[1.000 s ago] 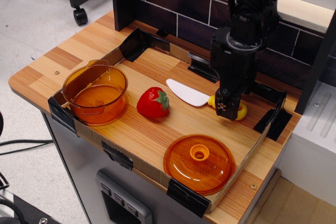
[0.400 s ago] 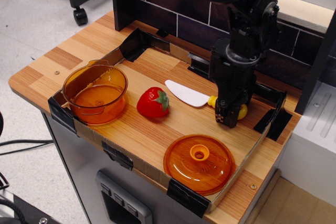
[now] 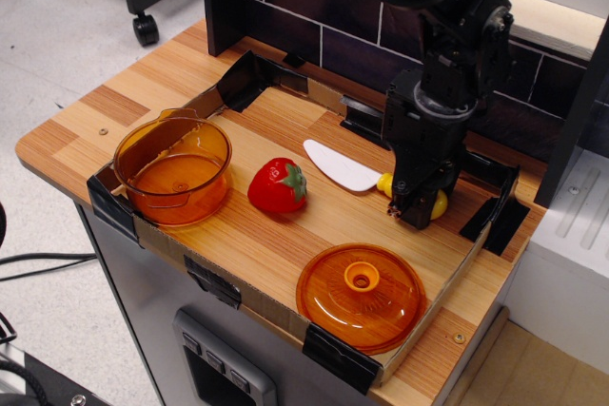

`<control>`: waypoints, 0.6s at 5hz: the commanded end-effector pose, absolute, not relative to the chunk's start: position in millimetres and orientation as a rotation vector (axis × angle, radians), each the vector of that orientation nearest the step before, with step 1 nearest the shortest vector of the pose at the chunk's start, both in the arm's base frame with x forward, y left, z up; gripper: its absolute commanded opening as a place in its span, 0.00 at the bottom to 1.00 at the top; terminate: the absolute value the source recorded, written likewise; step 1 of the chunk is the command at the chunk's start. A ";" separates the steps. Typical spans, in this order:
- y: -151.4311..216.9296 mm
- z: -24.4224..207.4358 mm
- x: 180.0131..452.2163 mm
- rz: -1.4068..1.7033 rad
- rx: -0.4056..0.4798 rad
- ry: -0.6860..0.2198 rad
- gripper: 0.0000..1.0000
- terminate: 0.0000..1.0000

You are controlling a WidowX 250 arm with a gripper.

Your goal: Put knife in pot

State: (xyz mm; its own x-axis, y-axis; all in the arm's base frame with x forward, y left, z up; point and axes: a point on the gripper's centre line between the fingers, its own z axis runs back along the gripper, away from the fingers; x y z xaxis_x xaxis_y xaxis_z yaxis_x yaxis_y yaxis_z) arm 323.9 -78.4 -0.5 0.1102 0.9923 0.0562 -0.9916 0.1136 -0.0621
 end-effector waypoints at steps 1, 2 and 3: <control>-74.9 43.1 317.6 1.373 -0.063 -0.163 0.00 0.00; -70.6 65.0 305.8 1.360 -0.116 -0.238 0.00 0.00; -58.4 86.0 286.6 1.365 -0.172 -0.280 0.00 0.00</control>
State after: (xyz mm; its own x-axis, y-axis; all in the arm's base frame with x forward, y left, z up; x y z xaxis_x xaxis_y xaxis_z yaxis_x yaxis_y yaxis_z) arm 280.0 -56.4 73.7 0.1788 0.9794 0.0934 -0.9524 0.1961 -0.2336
